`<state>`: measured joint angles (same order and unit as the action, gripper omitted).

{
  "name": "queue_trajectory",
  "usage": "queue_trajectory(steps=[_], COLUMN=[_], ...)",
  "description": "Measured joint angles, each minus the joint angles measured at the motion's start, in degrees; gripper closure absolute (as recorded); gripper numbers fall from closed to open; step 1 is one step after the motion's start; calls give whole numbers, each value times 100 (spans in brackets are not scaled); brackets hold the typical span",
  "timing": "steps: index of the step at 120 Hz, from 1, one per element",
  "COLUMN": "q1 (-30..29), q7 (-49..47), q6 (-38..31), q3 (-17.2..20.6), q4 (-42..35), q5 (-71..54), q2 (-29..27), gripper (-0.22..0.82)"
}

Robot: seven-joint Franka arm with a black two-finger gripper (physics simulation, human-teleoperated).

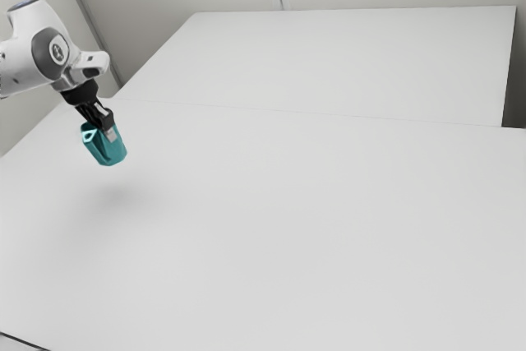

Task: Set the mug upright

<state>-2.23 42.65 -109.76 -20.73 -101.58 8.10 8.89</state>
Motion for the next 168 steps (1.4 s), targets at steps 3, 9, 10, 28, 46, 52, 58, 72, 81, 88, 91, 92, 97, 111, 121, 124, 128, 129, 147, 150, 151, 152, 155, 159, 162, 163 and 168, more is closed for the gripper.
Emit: queue_trajectory(steps=[3, 9, 10, 28, 46, 52, 58, 72, 81, 88, 91, 92, 97, 111, 121, 124, 128, 129, 147, 150, 151, 152, 155, 159, 162, 163, 168], q1=[138, 350, 380, 717, 1054, 1212, 1372, 1763, 2042, 2227, 2300, 2322, 2411, 2493, 2416, 2372, 2315, 2301, 2307, 2349, 2364, 2379, 2423, 2479, 2518, 2531, 2580], q7=[-81, -245, -273, -781, -1295, -1473, -1650, -2071, -2331, -2526, -2611, -2639, -2782, -3185, -3459, -3541, -3647, -3675, -4135, -4210, -4234, -4259, -4333, -4430, -4506, -4531, -4656], q6=[-16, -43, -47, -97, -134, -139, -145, -191, -276, -377, -419, -436, -530, -729, -926, -979, -1048, -1065, -1351, -1393, -1406, -1420, -1465, -1518, -1558, -1571, -1635], q3=[-56, -113, -118, -148, -142, -143, -140, -128, -149, -149, -149, -149, -141, -123, -106, -97, -88, -86, -52, -50, -49, -49, -47, -42, -41, -40, -36], q4=[-68, -153, -162, -449, -809, -885, -960, -1210, -1390, -1534, -1591, -1610, -1713, -1882, -2129, -2183, -2251, -2272, -2505, -2532, -2540, -2549, -2587, -2631, -2663, -2675, -2737], q5=[-47, -164, -182, -511, -806, -923, -1016, -1240, -1340, -1388, -1412, -1422, -1481, -1638, -1739, -1791, -1854, -1868, -2085, -2122, -2135, -2148, -2186, -2233, -2278, -2293, -2356], q2=[-66, -166, -177, -409, -659, -730, -765, -899, -976, -1008, -1030, -1036, -1057, -1082, -1163, -1185, -1210, -1216, -1261, -1266, -1267, -1269, -1275, -1279, -1283, -1285, -1289], gripper=[79, 79, 79, 79, 79, 79, 79, 79, 79, 79, 79, 79, 79, 79, 79, 79, 79, 79, 79, 79, 79, 79, 79, 79, 79, 79, 79])
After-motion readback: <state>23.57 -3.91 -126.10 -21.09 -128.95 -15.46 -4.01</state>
